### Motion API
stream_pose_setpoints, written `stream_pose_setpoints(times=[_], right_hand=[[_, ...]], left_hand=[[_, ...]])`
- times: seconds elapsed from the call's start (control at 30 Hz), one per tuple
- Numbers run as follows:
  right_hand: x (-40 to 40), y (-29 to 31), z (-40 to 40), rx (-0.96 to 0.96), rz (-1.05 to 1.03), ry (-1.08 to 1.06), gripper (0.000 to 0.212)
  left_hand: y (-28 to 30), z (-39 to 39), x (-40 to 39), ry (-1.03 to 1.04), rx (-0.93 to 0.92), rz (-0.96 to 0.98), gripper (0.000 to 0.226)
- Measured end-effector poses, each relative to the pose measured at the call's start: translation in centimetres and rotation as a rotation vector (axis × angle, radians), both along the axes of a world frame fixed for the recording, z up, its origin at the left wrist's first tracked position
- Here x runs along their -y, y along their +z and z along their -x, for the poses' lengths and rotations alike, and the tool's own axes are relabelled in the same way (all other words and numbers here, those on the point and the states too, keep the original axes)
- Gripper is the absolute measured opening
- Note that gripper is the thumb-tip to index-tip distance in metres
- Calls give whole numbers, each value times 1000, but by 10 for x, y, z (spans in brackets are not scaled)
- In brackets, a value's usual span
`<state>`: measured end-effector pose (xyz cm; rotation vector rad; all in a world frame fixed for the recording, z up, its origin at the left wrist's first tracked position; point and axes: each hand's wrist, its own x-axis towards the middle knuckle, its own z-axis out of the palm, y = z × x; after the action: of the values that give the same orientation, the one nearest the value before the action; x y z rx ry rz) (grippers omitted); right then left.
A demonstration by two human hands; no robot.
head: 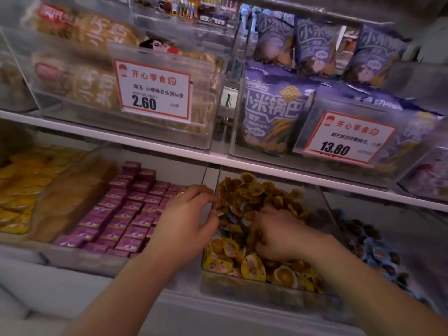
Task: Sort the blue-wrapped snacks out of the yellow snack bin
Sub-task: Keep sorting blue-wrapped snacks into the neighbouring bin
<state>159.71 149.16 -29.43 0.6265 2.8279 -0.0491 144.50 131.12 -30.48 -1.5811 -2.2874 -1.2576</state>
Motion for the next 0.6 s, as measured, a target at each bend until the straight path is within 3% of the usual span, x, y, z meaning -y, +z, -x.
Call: stream_pose_setpoints(times=[0.13,0.3,0.5,0.6], right_hand=[[11,1,19,91,-22,-79,39],[20,-13,52,-177,45,-61,35],[21,-35,69,-145,209,-99,82],[17,-38,72,-118,234,-158,79]], left_hand=[[-3,0,-2,-3,4,-21,21],[-4,-2,-5,9,15,-29,22],[0,-4,-6,20,49,-14,33],[0,-4,-7,22,61,-19,34]])
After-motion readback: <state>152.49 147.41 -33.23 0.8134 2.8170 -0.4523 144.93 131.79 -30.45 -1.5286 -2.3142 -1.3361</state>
